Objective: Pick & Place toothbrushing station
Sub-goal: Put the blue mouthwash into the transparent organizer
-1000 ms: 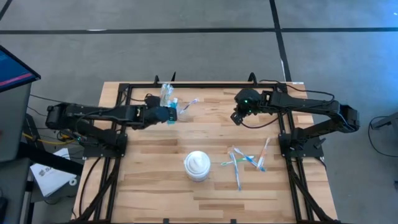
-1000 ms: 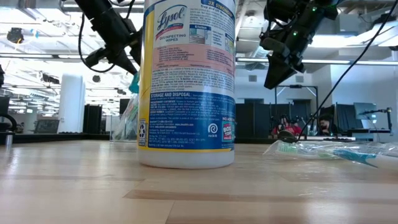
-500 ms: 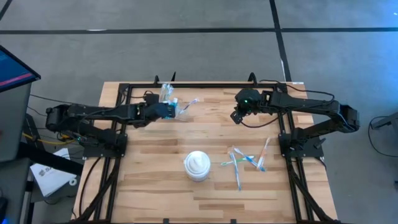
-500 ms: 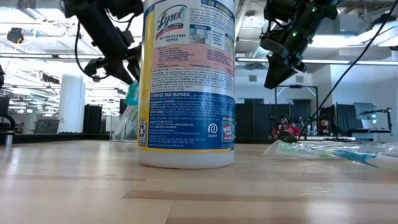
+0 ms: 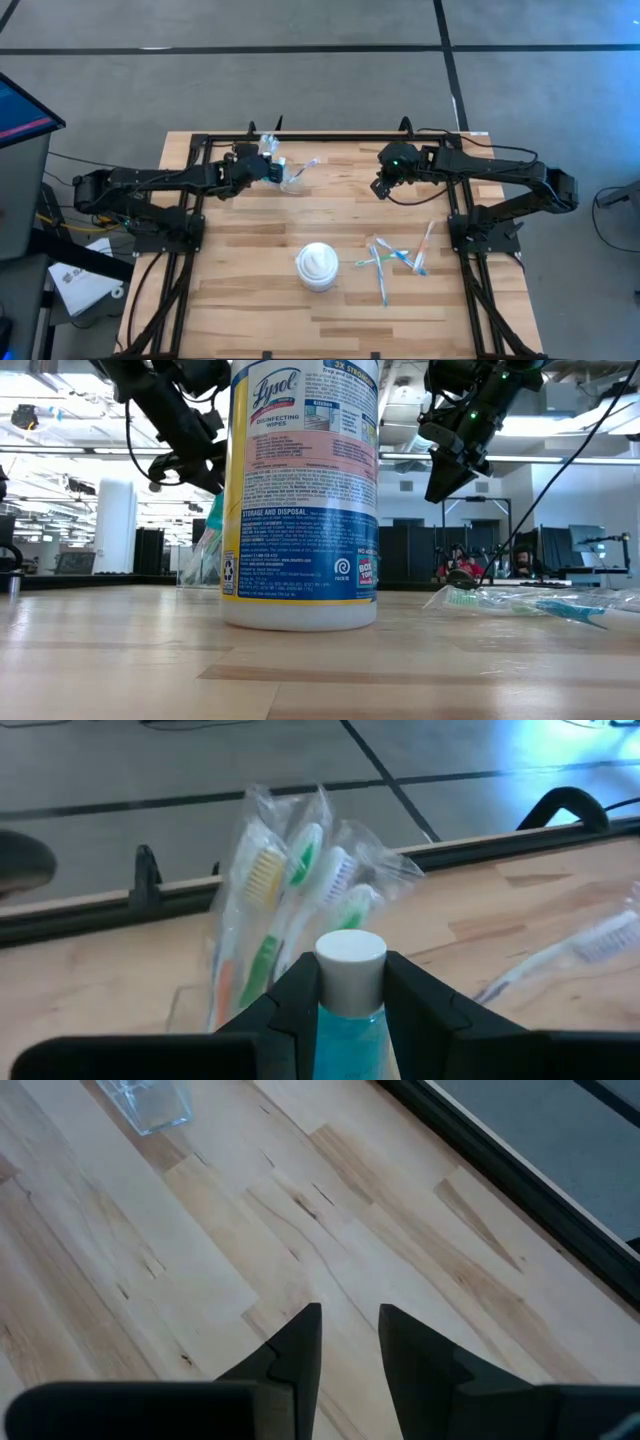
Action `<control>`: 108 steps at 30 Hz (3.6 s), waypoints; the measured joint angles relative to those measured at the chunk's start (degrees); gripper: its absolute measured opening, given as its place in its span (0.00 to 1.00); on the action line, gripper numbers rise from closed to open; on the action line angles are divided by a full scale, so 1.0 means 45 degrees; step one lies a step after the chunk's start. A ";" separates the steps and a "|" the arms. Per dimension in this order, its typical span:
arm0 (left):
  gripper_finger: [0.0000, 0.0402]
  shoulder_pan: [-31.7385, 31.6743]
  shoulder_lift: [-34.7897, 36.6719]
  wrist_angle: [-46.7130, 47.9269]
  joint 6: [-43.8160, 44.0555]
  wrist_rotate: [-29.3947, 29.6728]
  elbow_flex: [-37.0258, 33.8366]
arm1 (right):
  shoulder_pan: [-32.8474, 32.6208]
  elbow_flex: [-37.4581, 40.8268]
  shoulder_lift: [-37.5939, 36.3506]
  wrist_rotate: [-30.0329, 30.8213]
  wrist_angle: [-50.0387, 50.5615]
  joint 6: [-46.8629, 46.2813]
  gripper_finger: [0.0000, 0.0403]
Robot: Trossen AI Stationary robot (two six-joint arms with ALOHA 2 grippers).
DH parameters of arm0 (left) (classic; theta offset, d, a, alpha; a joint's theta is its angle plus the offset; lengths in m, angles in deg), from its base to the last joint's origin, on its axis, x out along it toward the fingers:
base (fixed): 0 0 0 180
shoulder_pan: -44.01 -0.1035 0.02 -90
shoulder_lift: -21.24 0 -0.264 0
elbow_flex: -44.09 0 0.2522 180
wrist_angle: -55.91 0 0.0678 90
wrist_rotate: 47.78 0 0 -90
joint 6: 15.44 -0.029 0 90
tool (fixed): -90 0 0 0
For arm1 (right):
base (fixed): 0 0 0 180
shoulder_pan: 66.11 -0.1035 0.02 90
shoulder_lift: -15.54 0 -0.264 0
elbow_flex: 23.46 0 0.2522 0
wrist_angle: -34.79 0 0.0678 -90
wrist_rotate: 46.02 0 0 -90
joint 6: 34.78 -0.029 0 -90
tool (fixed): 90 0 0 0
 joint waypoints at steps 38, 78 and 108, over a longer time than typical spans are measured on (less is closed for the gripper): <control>0.22 -0.0384 0.0000 -0.6893 -0.2606 0.0063 -0.3769 | 0.0000 0.0000 0.0000 0.0379 -0.0053 0.0000 0.23; 0.30 -0.0361 0.0174 -0.7208 -0.3373 -0.1955 -0.3744 | 0.0000 0.0000 0.0000 0.0709 -0.0655 0.0005 0.23; 0.24 -0.0447 -0.1029 -1.0486 -0.3397 -0.2549 -0.3759 | 0.0000 0.0000 0.0000 0.0729 -0.0729 0.0005 0.23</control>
